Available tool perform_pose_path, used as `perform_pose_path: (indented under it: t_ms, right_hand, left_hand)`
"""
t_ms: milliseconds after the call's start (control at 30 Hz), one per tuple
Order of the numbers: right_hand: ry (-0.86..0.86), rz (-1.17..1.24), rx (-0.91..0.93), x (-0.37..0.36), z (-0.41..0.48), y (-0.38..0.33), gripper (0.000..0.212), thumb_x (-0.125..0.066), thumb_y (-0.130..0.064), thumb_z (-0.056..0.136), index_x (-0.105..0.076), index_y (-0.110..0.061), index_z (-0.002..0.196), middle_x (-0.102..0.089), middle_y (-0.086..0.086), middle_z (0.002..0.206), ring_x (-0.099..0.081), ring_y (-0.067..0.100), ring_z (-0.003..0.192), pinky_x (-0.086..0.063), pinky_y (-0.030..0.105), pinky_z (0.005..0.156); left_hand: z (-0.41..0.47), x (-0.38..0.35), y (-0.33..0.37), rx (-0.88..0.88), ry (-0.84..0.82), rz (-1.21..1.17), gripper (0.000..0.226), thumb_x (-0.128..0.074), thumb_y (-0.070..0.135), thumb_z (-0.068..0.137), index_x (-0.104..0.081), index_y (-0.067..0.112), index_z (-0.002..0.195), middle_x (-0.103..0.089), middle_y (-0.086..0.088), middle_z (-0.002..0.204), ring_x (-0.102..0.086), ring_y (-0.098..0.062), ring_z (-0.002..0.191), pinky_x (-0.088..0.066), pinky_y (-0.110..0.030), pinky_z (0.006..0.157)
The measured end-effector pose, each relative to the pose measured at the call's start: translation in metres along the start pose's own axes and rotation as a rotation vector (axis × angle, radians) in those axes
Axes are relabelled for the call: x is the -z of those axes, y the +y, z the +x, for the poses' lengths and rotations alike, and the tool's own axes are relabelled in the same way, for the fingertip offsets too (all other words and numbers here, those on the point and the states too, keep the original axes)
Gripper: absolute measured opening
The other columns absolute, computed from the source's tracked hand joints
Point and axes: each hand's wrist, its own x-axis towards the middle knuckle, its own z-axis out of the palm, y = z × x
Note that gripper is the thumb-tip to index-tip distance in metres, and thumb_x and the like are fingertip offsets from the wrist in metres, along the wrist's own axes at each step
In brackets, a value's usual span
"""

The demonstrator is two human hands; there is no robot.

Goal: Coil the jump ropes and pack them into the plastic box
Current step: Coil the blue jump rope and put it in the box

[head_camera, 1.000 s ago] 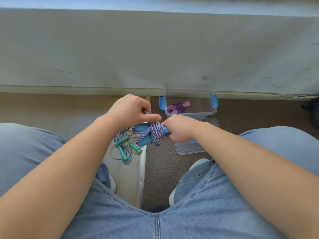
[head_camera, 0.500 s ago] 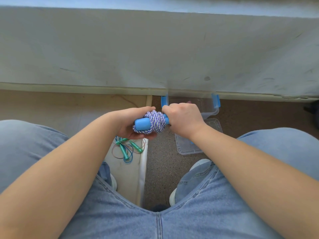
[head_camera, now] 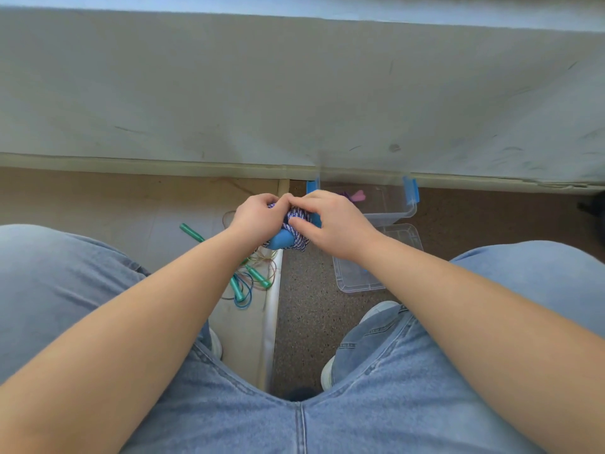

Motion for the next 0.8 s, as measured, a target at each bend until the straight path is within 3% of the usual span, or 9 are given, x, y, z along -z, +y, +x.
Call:
perform_pose_path:
  t_ms: [133, 267, 367, 433, 533, 600, 800]
  right_hand:
    - [0.012, 0.001, -0.032, 0.002, 0.0, -0.001, 0.044, -0.059, -0.038, 0.096, -0.058, -0.033, 0.139, -0.064, -0.004, 0.116, -0.057, 0.013, 0.108, -0.05, 0.039, 0.094]
    - [0.053, 0.002, -0.091, 0.001, 0.003, 0.004, 0.036, -0.055, -0.019, 0.1, -0.063, -0.024, 0.135, -0.058, 0.003, 0.121, -0.055, 0.017, 0.113, -0.045, 0.032, 0.099]
    - [0.137, 0.059, -0.114, 0.002, 0.005, 0.006, 0.034, -0.053, -0.016, 0.101, -0.066, -0.019, 0.132, -0.057, 0.007, 0.124, -0.052, 0.024, 0.118, -0.04, 0.032, 0.104]
    - [0.159, 0.064, -0.134, 0.004, 0.007, 0.004, 0.034, -0.054, -0.024, 0.1, -0.066, -0.02, 0.131, -0.057, 0.005, 0.126, -0.05, 0.025, 0.121, -0.037, 0.031, 0.106]
    - [0.148, 0.054, -0.152, 0.01, 0.007, 0.002, 0.039, -0.061, -0.04, 0.096, -0.068, -0.018, 0.128, -0.057, -0.001, 0.127, -0.052, 0.014, 0.12, -0.029, 0.012, 0.095]
    - [0.16, 0.057, -0.144, 0.014, 0.006, 0.002, 0.033, -0.066, -0.037, 0.094, -0.07, -0.016, 0.12, -0.058, -0.002, 0.125, -0.053, 0.009, 0.114, -0.021, -0.004, 0.082]
    - [0.121, 0.103, -0.165, 0.019, 0.005, 0.004, 0.019, -0.069, -0.034, 0.093, -0.074, -0.019, 0.102, -0.051, -0.004, 0.127, -0.044, 0.001, 0.11, -0.01, -0.012, 0.08]
  left_hand:
    - [0.0, -0.003, 0.0, 0.024, 0.02, -0.054, 0.038, -0.046, 0.054, 0.094, -0.069, 0.025, 0.103, -0.071, -0.001, 0.091, -0.067, -0.019, 0.08, -0.048, -0.028, 0.064]
    - [0.001, 0.003, 0.003, 0.195, -0.135, -0.593, 0.044, -0.052, 0.052, 0.096, -0.064, 0.013, 0.113, -0.074, -0.013, 0.099, -0.074, -0.025, 0.082, -0.059, -0.034, 0.067]
    - [-0.003, 0.005, 0.004, 0.135, -0.271, -0.76, 0.03, -0.059, 0.027, 0.097, -0.063, 0.007, 0.119, -0.072, -0.015, 0.101, -0.071, -0.022, 0.077, -0.058, -0.029, 0.067]
    - [-0.006, 0.005, 0.004, 0.073, -0.333, -0.859, 0.028, -0.058, 0.011, 0.095, -0.063, 0.004, 0.122, -0.071, -0.014, 0.1, -0.07, -0.021, 0.08, -0.057, -0.027, 0.069]
    - [-0.009, 0.005, 0.003, 0.024, -0.368, -0.917, 0.03, -0.06, 0.002, 0.092, -0.064, 0.004, 0.122, -0.072, -0.013, 0.101, -0.071, -0.02, 0.082, -0.057, -0.026, 0.072]
    - [-0.009, 0.004, 0.002, 0.03, -0.345, -0.927, 0.034, -0.061, -0.001, 0.092, -0.061, 0.003, 0.125, -0.071, -0.015, 0.105, -0.071, -0.021, 0.084, -0.058, -0.025, 0.071]
    - [-0.009, 0.001, 0.005, 0.048, -0.206, -0.889, 0.041, -0.066, -0.007, 0.087, -0.059, 0.0, 0.126, -0.066, -0.018, 0.118, -0.071, -0.025, 0.091, -0.058, -0.029, 0.077]
